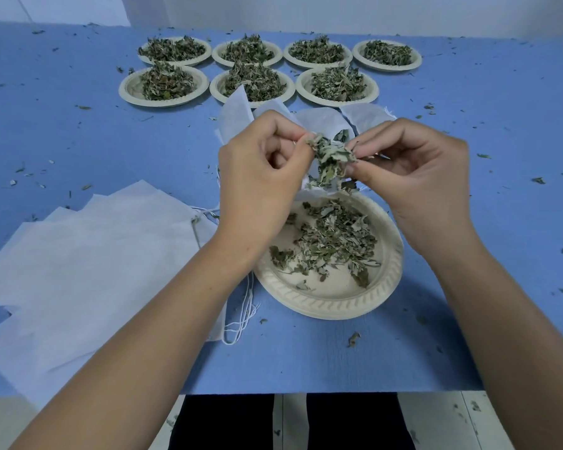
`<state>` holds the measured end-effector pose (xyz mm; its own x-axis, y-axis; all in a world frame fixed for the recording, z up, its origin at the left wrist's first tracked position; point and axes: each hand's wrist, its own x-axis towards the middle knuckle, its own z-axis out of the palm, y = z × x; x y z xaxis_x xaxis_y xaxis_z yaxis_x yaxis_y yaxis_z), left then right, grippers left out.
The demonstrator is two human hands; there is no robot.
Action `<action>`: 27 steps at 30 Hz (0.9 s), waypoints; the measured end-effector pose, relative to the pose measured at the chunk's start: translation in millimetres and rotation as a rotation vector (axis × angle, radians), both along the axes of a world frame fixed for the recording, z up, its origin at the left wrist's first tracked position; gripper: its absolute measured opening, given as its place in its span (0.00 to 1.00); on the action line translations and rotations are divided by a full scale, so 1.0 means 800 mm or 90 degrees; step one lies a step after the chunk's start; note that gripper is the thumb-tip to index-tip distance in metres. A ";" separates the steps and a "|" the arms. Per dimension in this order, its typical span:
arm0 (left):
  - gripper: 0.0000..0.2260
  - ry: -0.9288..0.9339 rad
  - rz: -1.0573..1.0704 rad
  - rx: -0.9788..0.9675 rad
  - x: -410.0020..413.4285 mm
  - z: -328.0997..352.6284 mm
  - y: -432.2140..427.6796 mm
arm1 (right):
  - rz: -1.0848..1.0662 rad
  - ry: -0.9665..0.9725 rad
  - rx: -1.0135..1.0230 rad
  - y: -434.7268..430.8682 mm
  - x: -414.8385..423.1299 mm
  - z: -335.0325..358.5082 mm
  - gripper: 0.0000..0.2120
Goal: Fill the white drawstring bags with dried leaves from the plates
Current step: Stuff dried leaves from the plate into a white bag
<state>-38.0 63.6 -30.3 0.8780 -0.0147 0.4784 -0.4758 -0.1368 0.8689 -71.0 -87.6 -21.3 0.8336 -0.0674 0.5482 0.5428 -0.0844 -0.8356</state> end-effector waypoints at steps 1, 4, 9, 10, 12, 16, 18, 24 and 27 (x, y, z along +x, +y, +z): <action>0.07 0.001 0.000 -0.007 0.000 0.000 0.000 | -0.020 0.001 -0.014 0.001 0.000 -0.002 0.16; 0.05 -0.001 -0.008 -0.014 -0.002 0.000 -0.001 | -0.072 -0.014 -0.068 0.006 -0.001 -0.008 0.15; 0.07 -0.007 -0.008 -0.008 -0.002 -0.002 -0.001 | -0.093 -0.042 -0.001 0.007 -0.001 -0.008 0.18; 0.08 -0.007 -0.006 -0.005 -0.002 -0.002 -0.001 | -0.086 -0.047 0.018 0.007 -0.001 -0.008 0.18; 0.08 -0.005 -0.005 -0.003 -0.002 -0.002 -0.001 | -0.063 -0.045 0.028 0.010 -0.002 -0.008 0.18; 0.08 -0.011 -0.007 -0.011 -0.003 -0.002 -0.003 | -0.063 0.006 0.003 0.012 -0.001 -0.011 0.15; 0.07 -0.012 -0.007 -0.020 -0.003 -0.001 -0.002 | -0.081 0.034 -0.010 0.010 0.000 -0.013 0.13; 0.05 -0.011 -0.031 -0.001 -0.006 -0.003 -0.003 | -0.165 -0.050 -0.217 0.012 0.000 -0.022 0.05; 0.05 -0.011 -0.029 0.023 -0.006 -0.004 -0.004 | -0.143 -0.086 -0.270 0.007 0.004 -0.021 0.04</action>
<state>-42.9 60.2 -33.6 0.8680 -0.0716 0.4914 -0.4965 -0.1461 0.8557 -68.0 -82.2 -38.1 0.7437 0.0148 0.6684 0.5732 -0.5287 -0.6261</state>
